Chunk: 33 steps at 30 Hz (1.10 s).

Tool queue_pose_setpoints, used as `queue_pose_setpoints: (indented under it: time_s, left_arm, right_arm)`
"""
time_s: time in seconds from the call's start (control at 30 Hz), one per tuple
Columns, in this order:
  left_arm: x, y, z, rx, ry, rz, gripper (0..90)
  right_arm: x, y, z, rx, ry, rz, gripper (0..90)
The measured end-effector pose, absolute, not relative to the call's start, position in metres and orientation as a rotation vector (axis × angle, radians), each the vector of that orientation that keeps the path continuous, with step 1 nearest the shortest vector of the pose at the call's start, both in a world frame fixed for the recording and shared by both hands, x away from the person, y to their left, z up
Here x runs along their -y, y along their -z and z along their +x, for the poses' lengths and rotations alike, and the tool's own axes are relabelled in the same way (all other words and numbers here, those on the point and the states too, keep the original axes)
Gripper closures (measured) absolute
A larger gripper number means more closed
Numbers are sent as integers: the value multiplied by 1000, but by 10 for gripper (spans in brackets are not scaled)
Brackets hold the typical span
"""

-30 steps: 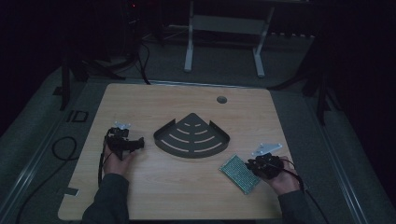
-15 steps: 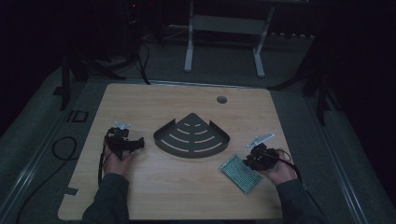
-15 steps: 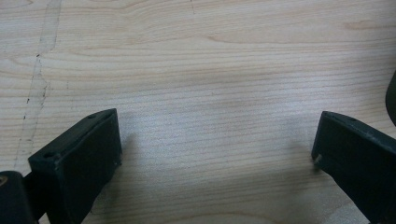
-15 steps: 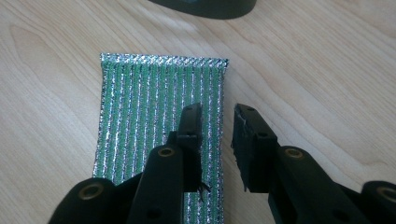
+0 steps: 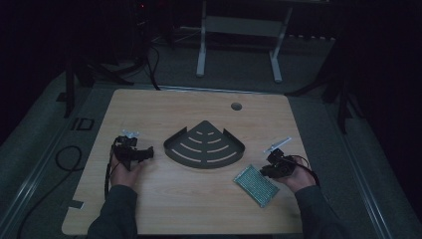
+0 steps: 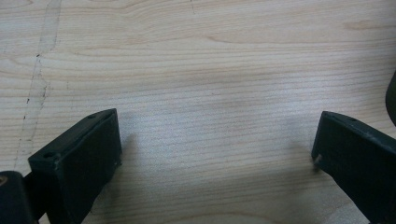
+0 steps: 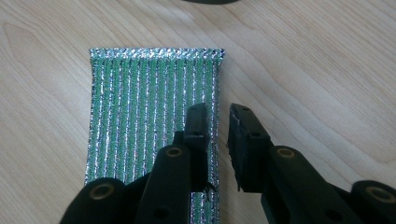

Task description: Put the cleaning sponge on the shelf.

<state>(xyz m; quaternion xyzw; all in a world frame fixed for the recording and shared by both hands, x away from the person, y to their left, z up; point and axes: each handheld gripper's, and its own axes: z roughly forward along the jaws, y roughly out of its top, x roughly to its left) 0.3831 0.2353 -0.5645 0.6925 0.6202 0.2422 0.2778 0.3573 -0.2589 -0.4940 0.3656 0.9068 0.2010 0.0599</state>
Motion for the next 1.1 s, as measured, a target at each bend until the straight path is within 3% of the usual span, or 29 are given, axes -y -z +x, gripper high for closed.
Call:
queue_pose_setpoints:
  time_s: [1.1]
  left_arm:
    - [-235,564,383,-1665,-650,1859,17]
  right_arm:
    - [265,504,374,-2922,-557,1167,792]
